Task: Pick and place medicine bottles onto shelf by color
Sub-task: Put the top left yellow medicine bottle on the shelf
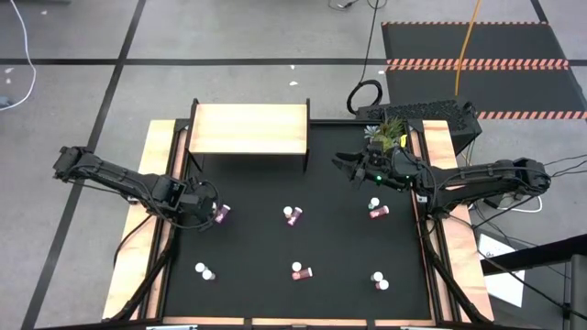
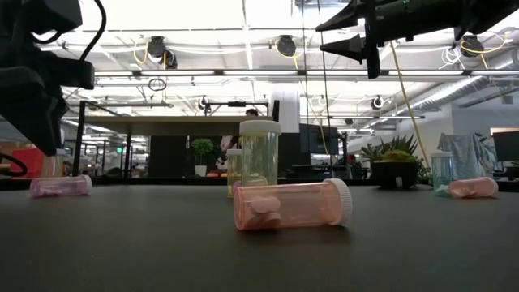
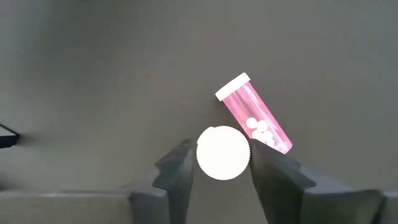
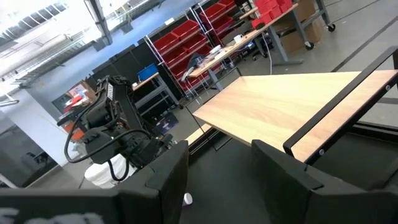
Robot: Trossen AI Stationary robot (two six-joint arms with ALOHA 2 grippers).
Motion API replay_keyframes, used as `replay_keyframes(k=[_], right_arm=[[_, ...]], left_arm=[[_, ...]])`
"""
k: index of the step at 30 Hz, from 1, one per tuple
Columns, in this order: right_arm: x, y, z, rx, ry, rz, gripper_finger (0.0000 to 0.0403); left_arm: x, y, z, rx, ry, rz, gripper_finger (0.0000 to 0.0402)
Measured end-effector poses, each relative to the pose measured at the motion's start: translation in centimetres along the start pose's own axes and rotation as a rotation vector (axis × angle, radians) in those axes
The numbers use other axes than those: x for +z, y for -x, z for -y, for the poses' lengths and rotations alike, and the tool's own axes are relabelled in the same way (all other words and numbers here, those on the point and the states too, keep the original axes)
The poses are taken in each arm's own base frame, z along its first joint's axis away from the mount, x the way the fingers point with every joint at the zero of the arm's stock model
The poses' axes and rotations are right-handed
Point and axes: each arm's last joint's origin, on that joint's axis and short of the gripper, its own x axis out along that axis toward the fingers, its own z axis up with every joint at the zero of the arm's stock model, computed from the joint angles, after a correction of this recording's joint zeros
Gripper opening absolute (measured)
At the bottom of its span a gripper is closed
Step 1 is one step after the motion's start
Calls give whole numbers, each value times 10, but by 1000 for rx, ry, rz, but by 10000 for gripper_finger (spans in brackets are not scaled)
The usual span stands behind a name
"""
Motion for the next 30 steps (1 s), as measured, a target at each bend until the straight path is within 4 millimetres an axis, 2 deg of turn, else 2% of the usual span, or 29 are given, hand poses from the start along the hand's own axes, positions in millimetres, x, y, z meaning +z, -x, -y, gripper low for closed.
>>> replay_keyframes(k=[4,14,18,22,26,30], right_arm=[[0,0,0,0,2,0,169],[1,1,0,4,4,3,169],[6,5,-2,19,12,24,169],[12,10,-4,36,31,52,169],[18,15,-5,47,47,76,169],[20,17,-6,51,71,85,169]], left_arm=[[0,0,0,-2,-3,5,119],[1,4,1,-18,3,-17,116],[13,25,3,-33,18,2,115],[31,58,0,-38,16,51,114],[53,90,-10,-11,69,83,114],[80,114,-25,66,114,85,114]])
